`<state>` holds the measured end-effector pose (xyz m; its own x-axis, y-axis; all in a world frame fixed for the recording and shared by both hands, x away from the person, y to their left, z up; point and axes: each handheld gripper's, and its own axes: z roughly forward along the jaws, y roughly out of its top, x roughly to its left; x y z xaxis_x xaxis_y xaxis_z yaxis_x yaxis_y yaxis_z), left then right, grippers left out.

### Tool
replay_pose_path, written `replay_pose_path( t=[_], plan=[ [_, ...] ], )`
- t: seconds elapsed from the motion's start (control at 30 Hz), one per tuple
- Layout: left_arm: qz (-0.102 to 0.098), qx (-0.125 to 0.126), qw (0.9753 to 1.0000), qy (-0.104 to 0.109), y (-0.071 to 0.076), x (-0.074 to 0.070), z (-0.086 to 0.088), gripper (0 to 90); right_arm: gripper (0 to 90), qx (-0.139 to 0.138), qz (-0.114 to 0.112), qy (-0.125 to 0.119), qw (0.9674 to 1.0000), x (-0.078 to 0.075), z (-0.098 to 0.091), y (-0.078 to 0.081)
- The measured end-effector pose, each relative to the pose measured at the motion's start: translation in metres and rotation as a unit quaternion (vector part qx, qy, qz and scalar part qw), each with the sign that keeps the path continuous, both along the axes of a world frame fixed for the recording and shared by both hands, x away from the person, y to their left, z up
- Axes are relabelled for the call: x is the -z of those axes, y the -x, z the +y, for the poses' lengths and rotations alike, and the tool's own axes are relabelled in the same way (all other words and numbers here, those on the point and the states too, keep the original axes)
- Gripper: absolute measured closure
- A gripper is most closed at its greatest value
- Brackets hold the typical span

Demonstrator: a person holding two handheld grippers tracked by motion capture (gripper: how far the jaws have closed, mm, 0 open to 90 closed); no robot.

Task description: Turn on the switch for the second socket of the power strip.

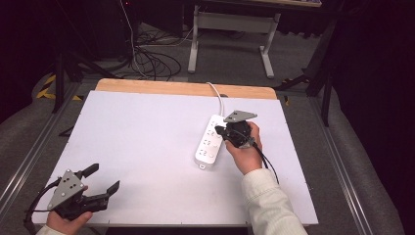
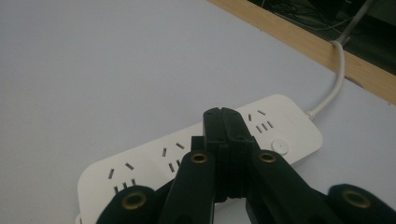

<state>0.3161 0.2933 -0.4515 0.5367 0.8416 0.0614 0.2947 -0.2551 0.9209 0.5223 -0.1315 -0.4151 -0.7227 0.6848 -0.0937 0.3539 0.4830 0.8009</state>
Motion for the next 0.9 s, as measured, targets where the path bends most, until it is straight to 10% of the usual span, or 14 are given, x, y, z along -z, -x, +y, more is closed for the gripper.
replay_pose_path(
  t=[0.5, 0.9],
  plan=[
    [0.002, -0.001, 1.0, 0.003, -0.001, 0.0, 0.0, 16.2, 85.7, -0.007, -0.008, -0.013, 0.9999, -0.008, -0.005, 0.007],
    [0.0, -0.002, 1.0, 0.003, -0.001, 0.0, 0.0, 16.3, 49.1, -0.009, -0.032, -0.051, 0.9981, -0.026, -0.015, 0.025]
  ],
)
